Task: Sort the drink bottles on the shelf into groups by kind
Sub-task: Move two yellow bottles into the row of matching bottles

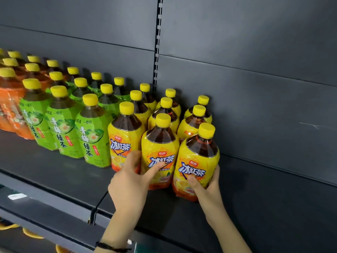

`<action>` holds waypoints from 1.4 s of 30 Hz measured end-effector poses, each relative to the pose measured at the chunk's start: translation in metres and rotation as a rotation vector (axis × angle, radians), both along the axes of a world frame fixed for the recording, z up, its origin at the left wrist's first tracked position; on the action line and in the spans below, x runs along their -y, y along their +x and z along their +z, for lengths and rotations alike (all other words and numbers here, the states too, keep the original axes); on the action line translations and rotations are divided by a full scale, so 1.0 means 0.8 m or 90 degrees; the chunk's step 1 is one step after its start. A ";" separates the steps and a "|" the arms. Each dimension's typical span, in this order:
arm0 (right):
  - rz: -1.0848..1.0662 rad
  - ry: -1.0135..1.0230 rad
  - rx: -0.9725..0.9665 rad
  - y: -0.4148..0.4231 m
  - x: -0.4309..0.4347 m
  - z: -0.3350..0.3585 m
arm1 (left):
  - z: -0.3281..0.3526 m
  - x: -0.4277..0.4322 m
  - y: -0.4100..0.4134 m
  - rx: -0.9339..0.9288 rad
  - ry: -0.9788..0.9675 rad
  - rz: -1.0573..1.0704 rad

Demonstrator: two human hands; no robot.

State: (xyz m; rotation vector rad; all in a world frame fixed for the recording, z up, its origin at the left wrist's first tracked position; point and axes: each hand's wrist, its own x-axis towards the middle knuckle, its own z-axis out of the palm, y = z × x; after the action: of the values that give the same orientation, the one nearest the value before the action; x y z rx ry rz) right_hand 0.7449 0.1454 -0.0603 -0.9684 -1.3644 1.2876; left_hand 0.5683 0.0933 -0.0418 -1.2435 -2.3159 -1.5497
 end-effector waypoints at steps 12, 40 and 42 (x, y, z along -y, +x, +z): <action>-0.152 0.043 0.017 -0.033 0.004 0.002 | -0.015 -0.033 -0.054 -0.067 0.108 -0.009; -0.380 0.150 0.027 -0.094 0.025 -0.022 | -0.040 -0.030 -0.151 -0.014 -0.032 -0.088; -0.387 0.139 0.039 -0.093 0.028 -0.021 | -0.033 -0.027 -0.151 -0.014 -0.051 -0.104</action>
State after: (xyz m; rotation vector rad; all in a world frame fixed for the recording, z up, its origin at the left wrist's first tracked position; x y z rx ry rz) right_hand 0.6701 0.1232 -0.0767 -1.1566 -1.1022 0.6435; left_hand 0.4476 0.1152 -0.0682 -1.4948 -2.3355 -1.4940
